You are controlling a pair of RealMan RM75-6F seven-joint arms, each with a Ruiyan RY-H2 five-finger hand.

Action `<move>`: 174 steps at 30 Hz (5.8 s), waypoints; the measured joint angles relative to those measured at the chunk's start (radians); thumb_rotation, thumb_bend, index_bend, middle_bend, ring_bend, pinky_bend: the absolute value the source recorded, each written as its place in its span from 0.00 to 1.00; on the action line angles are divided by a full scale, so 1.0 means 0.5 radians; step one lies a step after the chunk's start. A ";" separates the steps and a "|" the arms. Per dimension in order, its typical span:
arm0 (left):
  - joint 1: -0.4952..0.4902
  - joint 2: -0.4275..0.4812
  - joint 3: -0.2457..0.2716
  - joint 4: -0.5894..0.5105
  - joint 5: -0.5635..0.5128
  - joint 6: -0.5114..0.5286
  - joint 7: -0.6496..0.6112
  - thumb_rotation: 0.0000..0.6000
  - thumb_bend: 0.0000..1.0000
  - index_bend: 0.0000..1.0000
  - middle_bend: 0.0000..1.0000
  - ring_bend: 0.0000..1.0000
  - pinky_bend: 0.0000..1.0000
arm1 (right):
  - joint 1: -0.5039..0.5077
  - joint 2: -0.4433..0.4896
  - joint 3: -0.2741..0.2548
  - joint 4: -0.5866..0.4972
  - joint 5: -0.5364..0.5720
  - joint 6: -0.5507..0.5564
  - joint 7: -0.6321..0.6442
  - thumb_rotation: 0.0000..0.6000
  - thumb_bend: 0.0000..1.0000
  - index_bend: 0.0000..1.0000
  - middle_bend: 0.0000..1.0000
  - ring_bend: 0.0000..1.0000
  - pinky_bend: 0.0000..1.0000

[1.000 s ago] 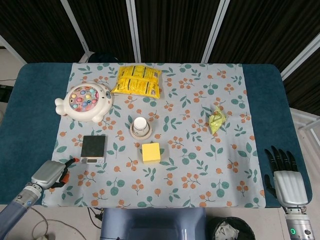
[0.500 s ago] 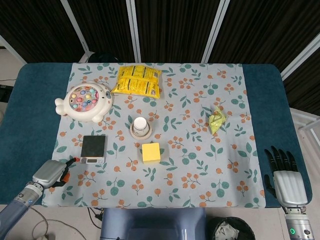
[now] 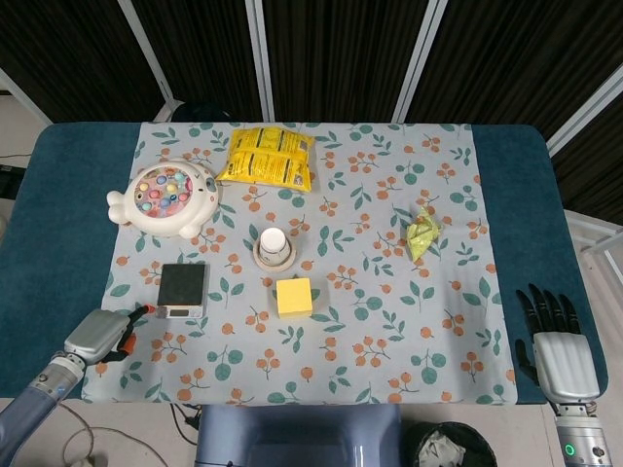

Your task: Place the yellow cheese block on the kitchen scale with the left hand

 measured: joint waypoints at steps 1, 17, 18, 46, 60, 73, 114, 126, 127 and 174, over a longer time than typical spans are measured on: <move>-0.003 -0.001 0.000 -0.002 -0.002 -0.002 0.002 1.00 0.56 0.18 0.69 0.70 0.72 | 0.000 0.000 0.000 0.000 0.000 0.000 -0.001 1.00 0.58 0.00 0.00 0.00 0.00; -0.032 -0.025 0.007 -0.017 -0.031 -0.032 0.062 1.00 0.56 0.18 0.69 0.70 0.72 | -0.004 0.011 0.004 -0.004 0.004 0.011 0.014 1.00 0.58 0.00 0.00 0.00 0.00; -0.034 -0.027 0.007 -0.017 -0.034 -0.034 0.065 1.00 0.56 0.18 0.69 0.70 0.72 | -0.004 0.011 0.004 -0.004 0.004 0.011 0.014 1.00 0.58 0.00 0.00 0.00 0.00; -0.048 -0.047 0.026 -0.001 -0.082 -0.054 0.108 1.00 0.56 0.19 0.69 0.70 0.72 | -0.005 0.016 0.005 -0.007 0.006 0.013 0.015 1.00 0.58 0.00 0.00 0.00 0.00; -0.038 -0.005 0.007 -0.079 -0.071 0.050 0.165 1.00 0.41 0.17 0.55 0.56 0.67 | -0.008 0.020 0.005 -0.007 0.005 0.018 0.023 1.00 0.58 0.00 0.00 0.00 0.00; -0.024 0.167 -0.170 -0.556 -0.127 0.340 0.454 1.00 0.08 0.09 0.15 0.06 0.26 | -0.012 0.030 0.008 -0.019 -0.002 0.031 0.045 1.00 0.58 0.00 0.00 0.00 0.00; -1.043 -0.748 -0.579 -0.615 -1.721 0.326 1.643 1.00 0.04 0.13 0.19 0.09 0.25 | -0.013 0.039 0.021 -0.011 0.016 0.035 0.063 1.00 0.58 0.00 0.00 0.00 0.00; -1.136 -0.923 -0.546 -0.447 -1.706 0.306 1.610 1.00 0.09 0.16 0.25 0.15 0.30 | -0.015 0.046 0.024 -0.009 0.019 0.038 0.077 1.00 0.58 0.00 0.00 0.00 0.00; -1.140 -0.932 -0.541 -0.437 -1.702 0.310 1.609 1.00 0.10 0.16 0.25 0.15 0.31 | -0.015 0.047 0.024 -0.009 0.019 0.037 0.080 1.00 0.58 0.00 0.00 0.00 0.00; -0.622 -0.044 -0.100 -0.674 -0.315 0.613 0.578 1.00 0.46 0.27 0.42 0.33 0.45 | -0.009 0.011 0.009 -0.040 0.028 0.012 -0.010 1.00 0.58 0.00 0.00 0.00 0.00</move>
